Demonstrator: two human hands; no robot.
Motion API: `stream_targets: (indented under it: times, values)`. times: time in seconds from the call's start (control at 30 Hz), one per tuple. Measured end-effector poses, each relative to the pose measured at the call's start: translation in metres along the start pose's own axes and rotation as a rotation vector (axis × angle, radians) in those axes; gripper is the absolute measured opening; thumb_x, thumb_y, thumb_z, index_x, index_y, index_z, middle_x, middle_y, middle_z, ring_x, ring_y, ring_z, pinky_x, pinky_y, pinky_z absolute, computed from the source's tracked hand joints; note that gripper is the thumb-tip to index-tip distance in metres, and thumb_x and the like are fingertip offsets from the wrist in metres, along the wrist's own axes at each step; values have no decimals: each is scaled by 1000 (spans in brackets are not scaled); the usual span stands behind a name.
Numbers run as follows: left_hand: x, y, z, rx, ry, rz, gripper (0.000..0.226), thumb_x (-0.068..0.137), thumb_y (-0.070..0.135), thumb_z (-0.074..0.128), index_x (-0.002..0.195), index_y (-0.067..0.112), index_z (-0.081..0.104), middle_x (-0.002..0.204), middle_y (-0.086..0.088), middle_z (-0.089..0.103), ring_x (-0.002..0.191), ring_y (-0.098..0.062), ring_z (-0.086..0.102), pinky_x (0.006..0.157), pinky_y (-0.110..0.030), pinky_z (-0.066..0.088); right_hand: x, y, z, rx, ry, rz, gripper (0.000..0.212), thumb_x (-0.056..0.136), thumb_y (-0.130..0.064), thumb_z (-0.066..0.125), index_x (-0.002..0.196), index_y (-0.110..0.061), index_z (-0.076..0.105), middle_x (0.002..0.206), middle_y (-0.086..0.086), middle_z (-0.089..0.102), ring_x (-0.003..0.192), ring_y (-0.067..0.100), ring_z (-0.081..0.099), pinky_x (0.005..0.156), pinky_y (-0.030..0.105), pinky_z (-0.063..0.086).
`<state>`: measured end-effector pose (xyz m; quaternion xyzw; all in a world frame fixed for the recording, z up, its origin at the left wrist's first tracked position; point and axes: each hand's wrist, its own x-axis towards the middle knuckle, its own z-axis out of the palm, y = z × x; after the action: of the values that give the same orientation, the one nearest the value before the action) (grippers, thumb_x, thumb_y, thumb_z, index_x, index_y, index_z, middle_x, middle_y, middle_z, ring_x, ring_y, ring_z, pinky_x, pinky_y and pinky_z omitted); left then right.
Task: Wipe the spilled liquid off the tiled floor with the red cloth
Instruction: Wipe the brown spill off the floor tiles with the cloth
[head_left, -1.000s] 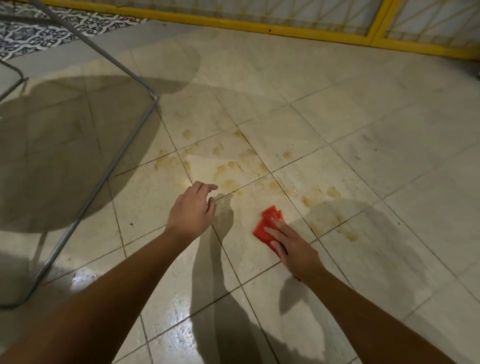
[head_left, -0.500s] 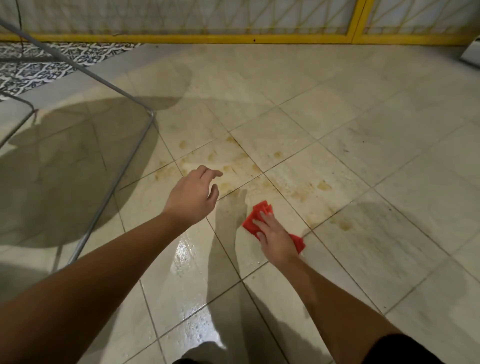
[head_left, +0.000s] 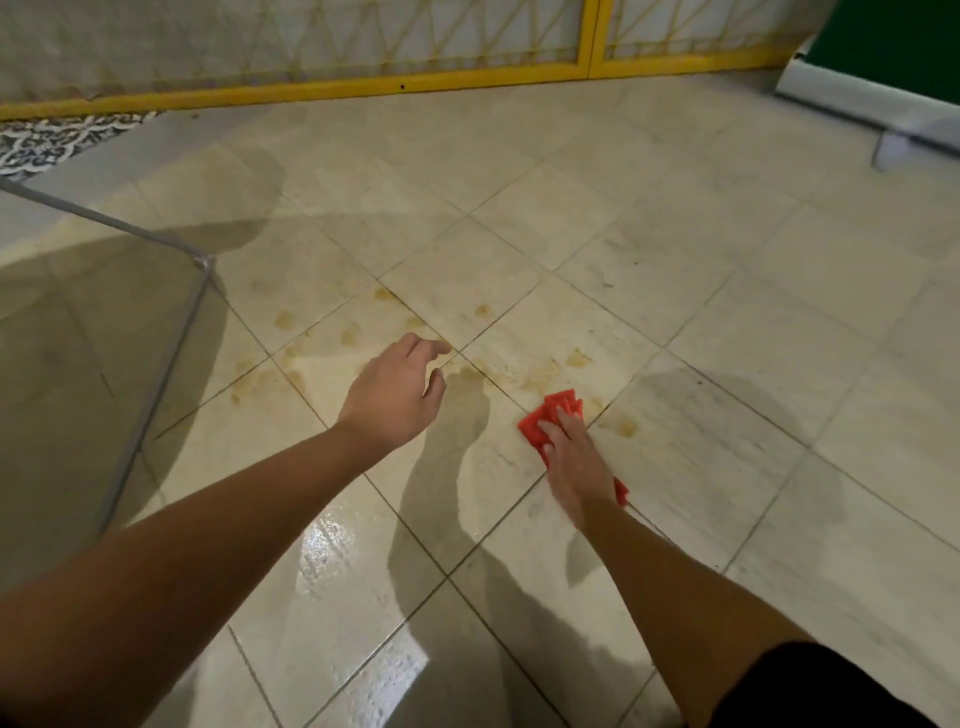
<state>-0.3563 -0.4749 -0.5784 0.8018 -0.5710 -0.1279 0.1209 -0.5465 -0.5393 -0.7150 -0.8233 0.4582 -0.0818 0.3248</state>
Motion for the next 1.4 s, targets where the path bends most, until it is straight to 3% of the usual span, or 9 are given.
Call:
stream_targets:
  times: [0.17,0.3,0.5,0.67,0.8,0.9,1.1,1.23,1.4]
  values:
    - [8,3,12,-31,-36,44,34,93,20,40,127,16,46,124,-4,50,112,-21,51,95,-35,41,-5,-10,30,-154,-15,-154,51,94,-4,38,139,-26,29,154,-2,11,141,16,2,114,33,16]
    - [16,-5,19,-58,-13,43,34,94,20,39,126,16,47,124,-4,51,113,-20,51,94,-34,39,-29,7,23,-196,-122,-294,54,91,-4,46,139,-21,30,152,1,17,141,19,8,113,42,23]
    - [23,-17,37,-240,56,-171,32,92,19,41,123,17,50,121,-3,51,105,-24,53,90,-40,44,-32,55,-23,-192,-37,-87,46,96,-36,20,138,-22,32,151,-2,16,138,18,16,111,41,27]
    - [25,-26,47,-244,42,-163,32,93,18,42,124,16,49,122,-4,50,109,-22,51,91,-41,44,8,41,-27,-121,97,153,46,95,-6,36,139,-18,30,153,2,12,141,21,9,111,42,27]
    - [24,-32,55,-242,22,-174,32,92,17,41,124,16,49,122,-3,51,110,-21,51,92,-40,44,20,14,-9,-140,77,116,51,94,-1,37,141,-19,26,154,1,6,141,18,-3,112,33,13]
    - [25,-33,61,-257,9,-186,32,92,17,41,123,17,49,122,-2,50,111,-20,50,93,-41,43,7,11,-4,-107,41,-19,41,97,-12,34,137,-19,34,152,-1,13,141,16,4,112,28,2]
    - [26,-29,74,-287,-22,-176,33,93,16,41,124,16,48,124,-1,49,112,-18,49,95,-38,42,-39,61,-32,-216,45,-63,56,93,-49,14,131,-22,44,146,3,31,132,25,33,101,41,33]
    - [26,-31,77,-308,-31,-180,33,92,17,41,124,16,49,124,-1,49,113,-18,49,95,-38,42,-9,83,-45,-104,169,160,39,96,-24,34,132,-14,43,148,6,28,136,26,28,109,46,31]
    - [28,-37,75,-313,-21,-194,32,93,18,40,124,18,49,122,0,49,112,-18,49,93,-37,43,41,38,-35,-49,153,243,41,98,-14,28,139,-12,31,153,7,11,141,24,6,111,36,15]
